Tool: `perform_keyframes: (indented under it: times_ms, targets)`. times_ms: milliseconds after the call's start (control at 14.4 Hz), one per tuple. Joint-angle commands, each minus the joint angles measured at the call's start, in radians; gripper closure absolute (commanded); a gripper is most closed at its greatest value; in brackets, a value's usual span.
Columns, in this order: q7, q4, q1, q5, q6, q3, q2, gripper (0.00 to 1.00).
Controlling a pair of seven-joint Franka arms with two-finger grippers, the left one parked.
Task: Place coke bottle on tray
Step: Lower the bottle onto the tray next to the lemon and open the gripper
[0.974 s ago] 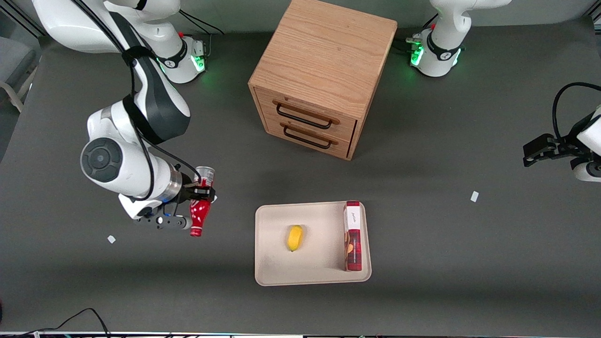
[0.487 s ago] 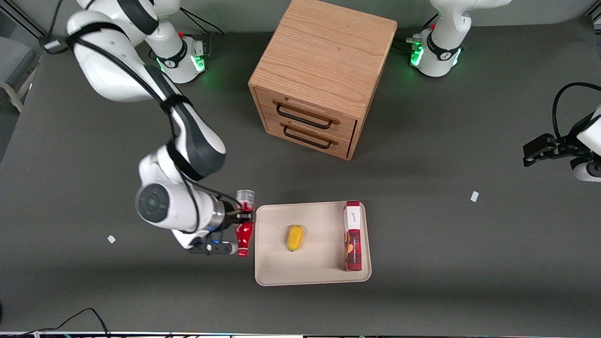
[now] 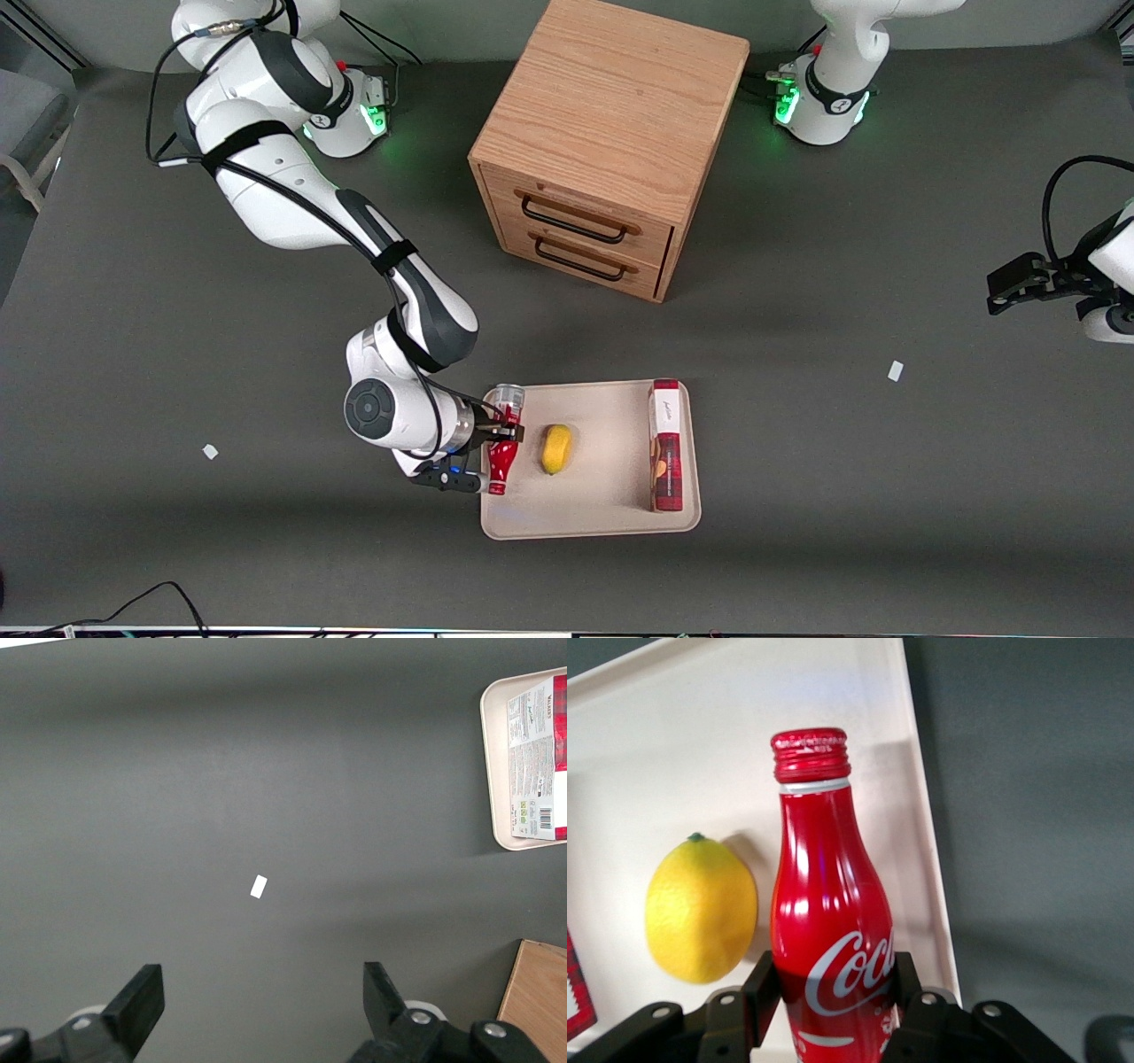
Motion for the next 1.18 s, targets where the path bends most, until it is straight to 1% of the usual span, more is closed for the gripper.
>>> perform_keyframes:
  times_ms: [0, 417, 487, 557, 626, 904, 1113]
  targets:
    - [0.025, 0.018, 0.009, 0.005, 0.018, -0.008, 0.009, 1.0]
    - [0.024, 0.022, 0.009, 0.005, 0.041, -0.027, 0.026, 1.0]
    - [0.024, 0.021, 0.009, 0.005, 0.044, -0.031, 0.028, 0.77]
    - [0.025, 0.018, 0.009, 0.005, 0.051, -0.031, 0.028, 0.16]
    - [0.024, 0.016, 0.011, 0.004, 0.052, -0.031, 0.028, 0.0]
    - [0.024, 0.016, 0.013, 0.002, 0.052, -0.033, 0.026, 0.0]
    - [0.024, 0.015, 0.013, -0.013, 0.052, -0.033, 0.026, 0.0]
